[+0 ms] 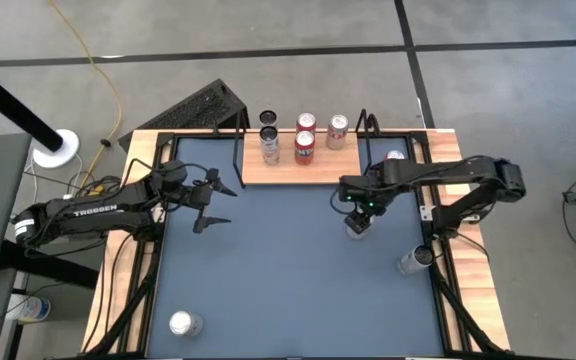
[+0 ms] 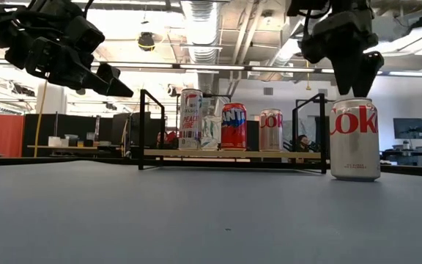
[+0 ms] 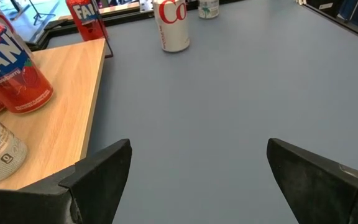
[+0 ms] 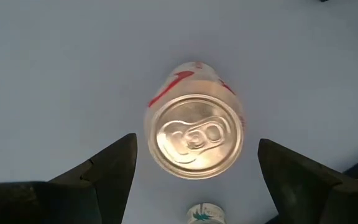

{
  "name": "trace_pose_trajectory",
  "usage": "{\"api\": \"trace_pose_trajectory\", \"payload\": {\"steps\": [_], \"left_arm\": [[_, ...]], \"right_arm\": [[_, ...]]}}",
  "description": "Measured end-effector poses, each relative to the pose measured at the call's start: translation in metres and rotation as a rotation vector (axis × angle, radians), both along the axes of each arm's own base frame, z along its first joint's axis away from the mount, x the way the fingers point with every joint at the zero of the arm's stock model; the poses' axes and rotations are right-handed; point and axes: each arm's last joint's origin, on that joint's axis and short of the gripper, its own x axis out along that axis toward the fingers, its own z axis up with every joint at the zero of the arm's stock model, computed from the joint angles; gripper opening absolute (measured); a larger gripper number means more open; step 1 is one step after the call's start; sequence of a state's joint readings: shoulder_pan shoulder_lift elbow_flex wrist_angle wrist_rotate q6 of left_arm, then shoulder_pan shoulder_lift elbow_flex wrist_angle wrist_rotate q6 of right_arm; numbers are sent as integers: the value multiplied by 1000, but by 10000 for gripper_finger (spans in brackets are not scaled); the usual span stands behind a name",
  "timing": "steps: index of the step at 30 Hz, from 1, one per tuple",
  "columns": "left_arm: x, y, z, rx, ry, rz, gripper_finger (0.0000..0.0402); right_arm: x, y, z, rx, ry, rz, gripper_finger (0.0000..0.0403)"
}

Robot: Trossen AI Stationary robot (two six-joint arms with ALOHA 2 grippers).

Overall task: Place canned beverage on shelf
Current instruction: Put the right silver soda can on the shelf aligned with the other silver soda can

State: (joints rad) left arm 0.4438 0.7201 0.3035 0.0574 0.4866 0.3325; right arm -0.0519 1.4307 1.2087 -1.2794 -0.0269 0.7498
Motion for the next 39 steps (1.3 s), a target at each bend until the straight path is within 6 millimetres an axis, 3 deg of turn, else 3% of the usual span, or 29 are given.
{"api": "trace_pose_trajectory", "payload": {"steps": [9,21,27,34,39], "left_arm": [[0,0,0,-1,1,-1,364],[0,0,-1,-3,6,0,364],[0,0,-1,-5,6,0,364],[0,0,-1,-4,6,0,364],[0,0,-1,-5,6,0,364]], "right_arm": [[1,1,-1,0,-14,11,321],[-1,2,-37,5,-13,-2,321],[-2,2,-37,3,-11,4,315],[-1,2,-36,5,-13,8,275],[4,1,-19,-3,-48,49,267]]}}
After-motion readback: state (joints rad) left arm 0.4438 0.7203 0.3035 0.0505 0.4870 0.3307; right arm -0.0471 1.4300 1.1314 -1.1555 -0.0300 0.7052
